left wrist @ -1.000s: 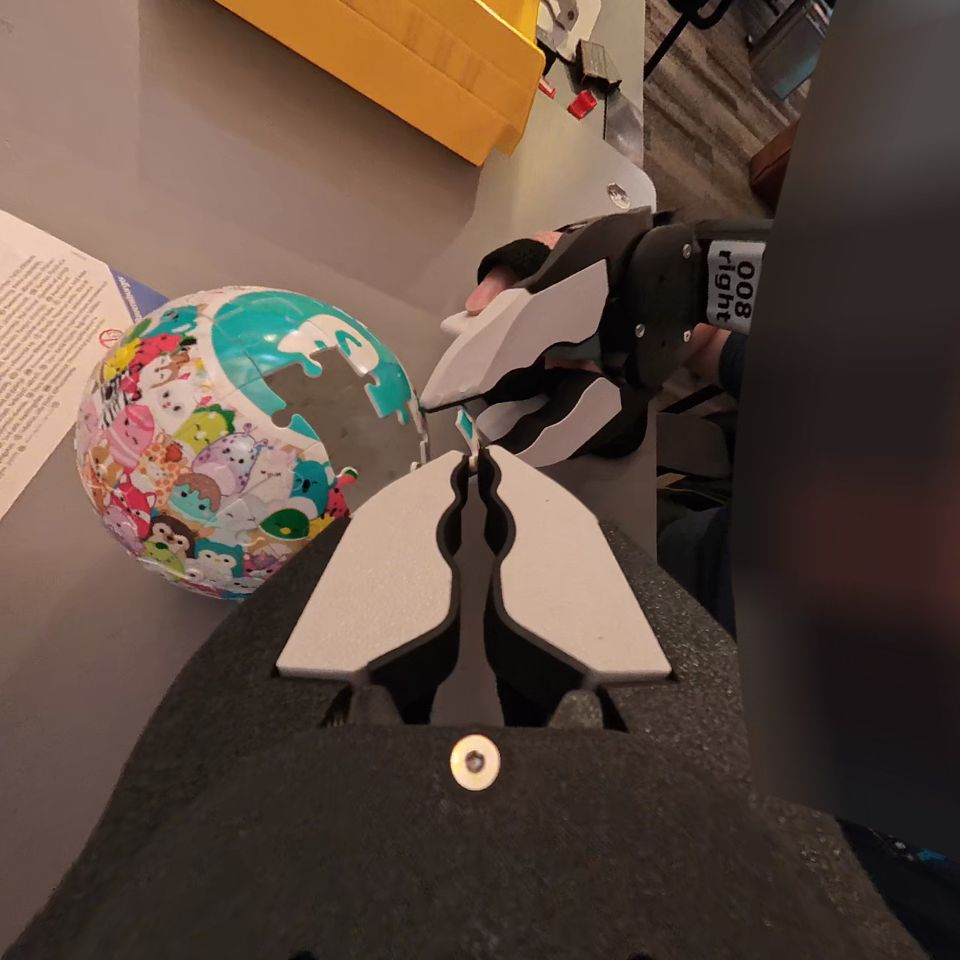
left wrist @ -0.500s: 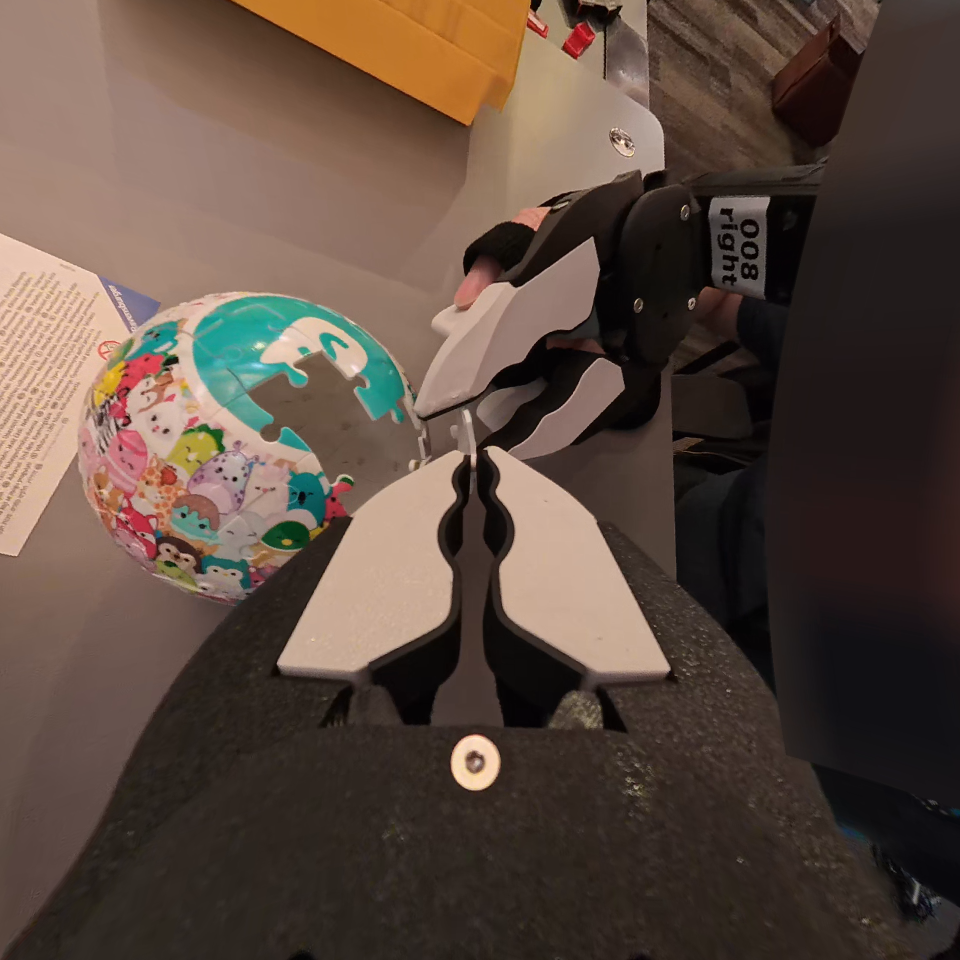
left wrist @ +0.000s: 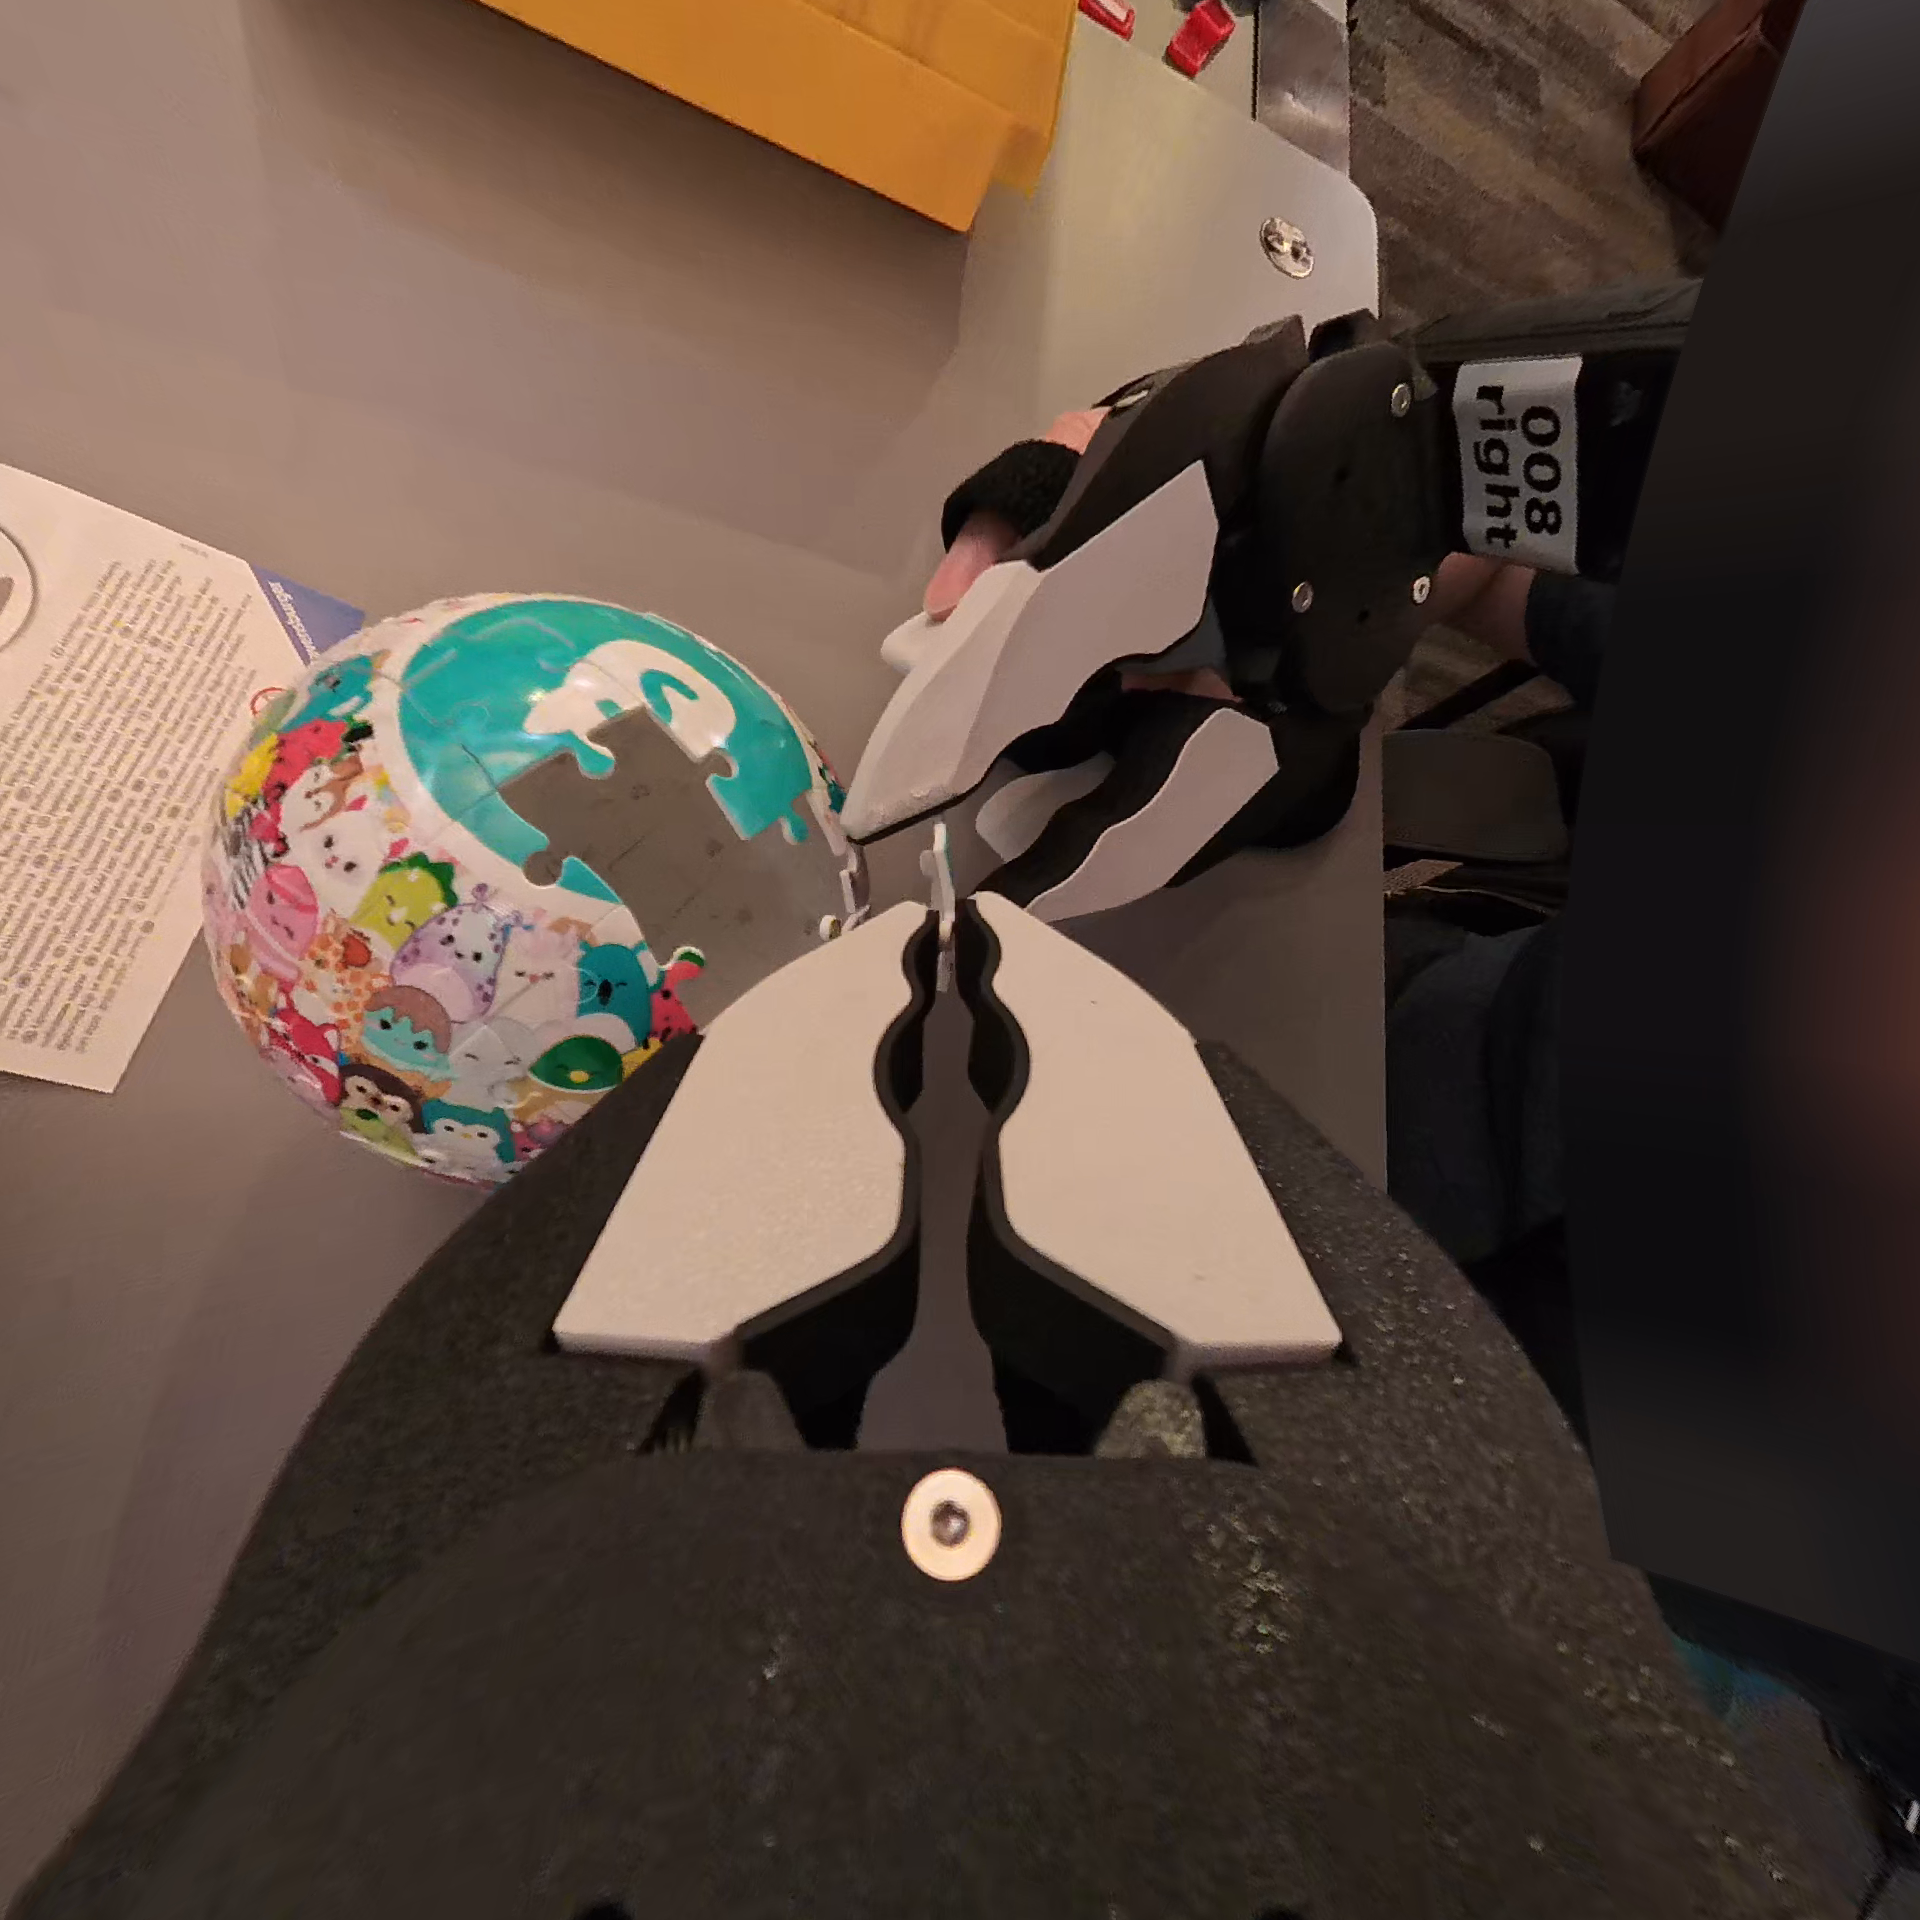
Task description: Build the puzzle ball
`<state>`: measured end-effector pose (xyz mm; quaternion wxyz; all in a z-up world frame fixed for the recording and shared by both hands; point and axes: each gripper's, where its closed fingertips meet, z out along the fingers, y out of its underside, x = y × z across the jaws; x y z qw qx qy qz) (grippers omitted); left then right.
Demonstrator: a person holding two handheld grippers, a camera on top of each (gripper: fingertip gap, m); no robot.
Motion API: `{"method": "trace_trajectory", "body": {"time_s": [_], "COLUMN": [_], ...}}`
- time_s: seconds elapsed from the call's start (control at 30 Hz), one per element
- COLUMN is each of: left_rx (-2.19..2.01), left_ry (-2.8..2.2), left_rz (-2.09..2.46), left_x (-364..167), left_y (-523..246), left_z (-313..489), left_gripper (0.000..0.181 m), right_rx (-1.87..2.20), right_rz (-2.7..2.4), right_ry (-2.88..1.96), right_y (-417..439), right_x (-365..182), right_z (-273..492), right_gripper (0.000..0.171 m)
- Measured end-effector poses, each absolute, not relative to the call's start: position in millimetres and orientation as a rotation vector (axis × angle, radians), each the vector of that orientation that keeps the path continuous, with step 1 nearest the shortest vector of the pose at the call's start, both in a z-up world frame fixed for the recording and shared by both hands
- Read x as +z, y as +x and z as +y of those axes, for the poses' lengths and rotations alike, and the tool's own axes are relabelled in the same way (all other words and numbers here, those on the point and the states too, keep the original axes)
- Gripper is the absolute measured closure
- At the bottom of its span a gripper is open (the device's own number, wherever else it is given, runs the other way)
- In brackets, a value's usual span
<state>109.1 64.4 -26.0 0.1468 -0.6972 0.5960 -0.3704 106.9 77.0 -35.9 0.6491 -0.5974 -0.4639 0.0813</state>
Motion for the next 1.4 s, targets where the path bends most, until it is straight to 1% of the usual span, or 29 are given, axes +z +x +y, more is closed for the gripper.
{"method": "trace_trajectory", "body": {"time_s": [0.1, 0.2, 0.6, 0.73, 1.03, 1.13, 1.23, 1.4], "left_rx": [-1.026, -1.013, -1.182, -1.227, -1.181, -1.156, -1.132, -1.119], "left_ry": [-2.021, -2.011, -2.117, -2.147, -2.183, -2.185, -2.193, -2.211], "left_rz": [1.722, 1.721, 1.64, 1.621, 1.674, 1.682, 1.684, 1.676], "left_x": [-28.5, -28.3, -25.4, -24.0, -33.0, -34.1, -34.6, -34.8], "left_y": [107.8, 107.8, 109.6, 107.4, 110.4, 110.9, 110.9, 111.7], "left_z": [66.2, 67.6, 72.6, 74.8, 76.7, 77.6, 77.9, 77.6], "left_gripper": [0.175, 0.177, 0.179, 0.179, 0.179, 0.179, 0.179, 0.179], "right_rx": [0.18, 0.182, 0.204, 0.191, 0.223, 0.241, 0.258, 0.234], "right_rz": [-1.058, -1.049, -1.012, -1.034, -1.111, -1.147, -1.151, -1.107], "right_ry": [-1.362, -1.365, -1.385, -1.389, -1.4, -1.388, -1.382, -1.414], "right_y": [106.8, 108.1, 113.8, 116.7, 119.5, 117.4, 116.9, 118.2], "right_x": [-37.4, -36.3, -35.4, -37.4, -47.1, -50.0, -48.4, -48.5], "right_z": [77.1, 77.8, 82.6, 79.7, 70.9, 66.2, 63.9, 72.9], "right_gripper": [0.143, 0.143, 0.142, 0.137, 0.134, 0.144, 0.17, 0.171]}}
